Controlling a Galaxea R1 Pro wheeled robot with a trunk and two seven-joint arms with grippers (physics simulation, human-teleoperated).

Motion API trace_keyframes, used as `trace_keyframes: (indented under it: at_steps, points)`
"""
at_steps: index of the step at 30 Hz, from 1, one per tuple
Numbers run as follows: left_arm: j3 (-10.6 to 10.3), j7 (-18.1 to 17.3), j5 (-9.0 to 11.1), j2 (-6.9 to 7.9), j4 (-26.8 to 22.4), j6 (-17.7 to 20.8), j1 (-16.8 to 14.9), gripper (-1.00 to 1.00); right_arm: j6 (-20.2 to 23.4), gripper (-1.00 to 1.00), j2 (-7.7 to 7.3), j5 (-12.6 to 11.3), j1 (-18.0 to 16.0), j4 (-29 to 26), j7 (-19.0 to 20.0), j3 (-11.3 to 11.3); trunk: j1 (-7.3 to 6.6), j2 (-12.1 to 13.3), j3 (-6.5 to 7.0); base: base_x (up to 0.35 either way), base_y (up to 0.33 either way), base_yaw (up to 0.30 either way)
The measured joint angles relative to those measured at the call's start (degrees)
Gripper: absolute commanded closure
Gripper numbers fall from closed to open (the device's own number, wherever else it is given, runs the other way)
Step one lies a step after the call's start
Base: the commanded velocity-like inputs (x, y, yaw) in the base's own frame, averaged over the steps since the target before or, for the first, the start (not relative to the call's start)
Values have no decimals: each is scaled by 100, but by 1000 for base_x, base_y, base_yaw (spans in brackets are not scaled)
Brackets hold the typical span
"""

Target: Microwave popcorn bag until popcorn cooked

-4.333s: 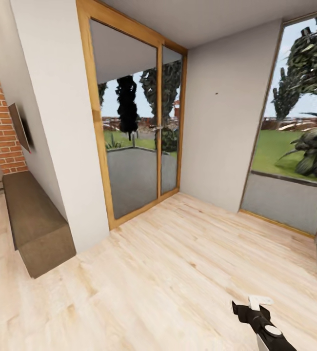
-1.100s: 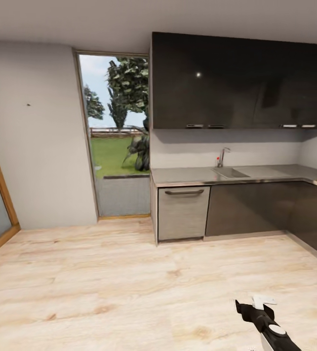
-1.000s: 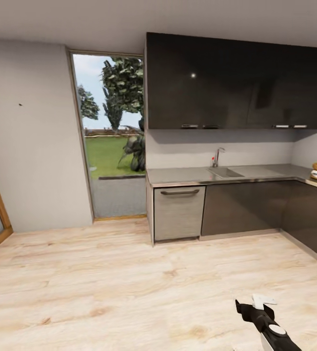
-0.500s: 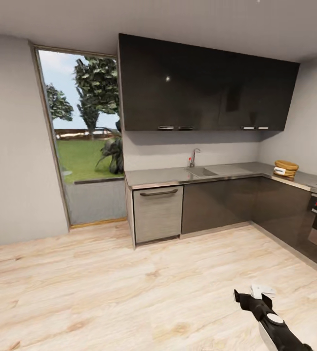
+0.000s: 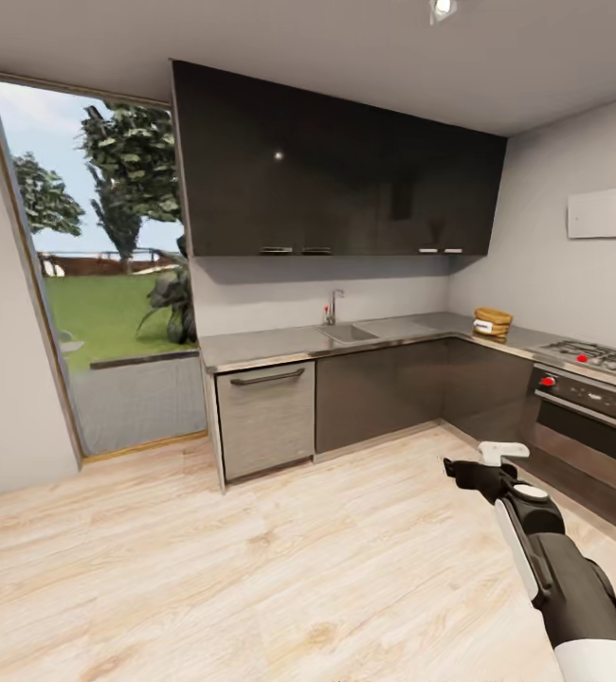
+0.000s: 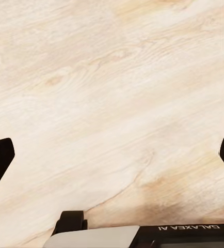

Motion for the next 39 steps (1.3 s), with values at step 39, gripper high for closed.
trace_keyframes:
  at_steps: [39]
  points:
    - [-20, 0, -7, 0, 0, -8, 1, -100, 196, -100, -4, -5, -73, -240, 116, 277, 0, 0, -159, 0, 0, -182]
